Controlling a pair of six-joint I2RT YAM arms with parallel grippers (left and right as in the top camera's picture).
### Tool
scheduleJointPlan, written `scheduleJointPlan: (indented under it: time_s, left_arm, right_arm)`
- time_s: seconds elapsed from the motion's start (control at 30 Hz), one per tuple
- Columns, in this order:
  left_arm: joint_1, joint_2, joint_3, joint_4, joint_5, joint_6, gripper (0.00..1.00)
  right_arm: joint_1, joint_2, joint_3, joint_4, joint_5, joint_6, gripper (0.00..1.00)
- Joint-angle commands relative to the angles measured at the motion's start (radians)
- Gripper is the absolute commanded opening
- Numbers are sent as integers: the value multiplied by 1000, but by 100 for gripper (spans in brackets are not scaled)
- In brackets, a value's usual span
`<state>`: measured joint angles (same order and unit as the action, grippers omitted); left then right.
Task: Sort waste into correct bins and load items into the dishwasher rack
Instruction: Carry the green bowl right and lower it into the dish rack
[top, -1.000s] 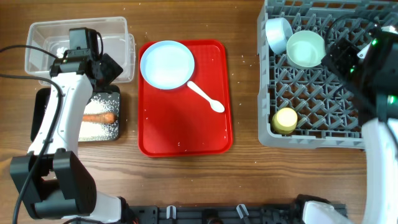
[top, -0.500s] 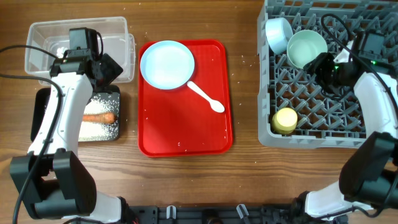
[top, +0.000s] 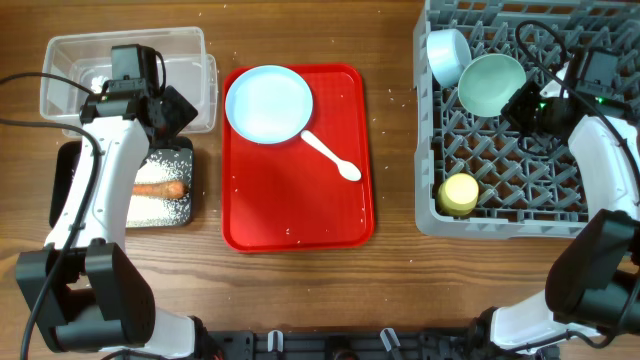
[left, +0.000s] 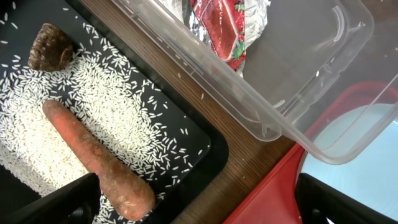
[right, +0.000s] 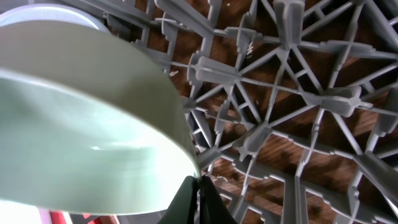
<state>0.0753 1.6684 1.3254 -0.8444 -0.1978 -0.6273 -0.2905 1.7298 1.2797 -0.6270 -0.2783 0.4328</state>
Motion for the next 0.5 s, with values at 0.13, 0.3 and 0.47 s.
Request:
scheduleJointPlan:
  time_s: [0.13, 0.3, 0.47]
  left_arm:
    - [8, 6, -5, 0, -13, -10, 100]
    - [8, 6, -5, 0, -13, -10, 100]
    - [8, 6, -5, 0, -13, -10, 100]
  right_arm:
    - [8, -255, 2, -51, 126, -62, 4]
    - [124, -396, 2, -144, 449, -66, 4]
    - [352, -403, 2, -179, 807, -4, 4]
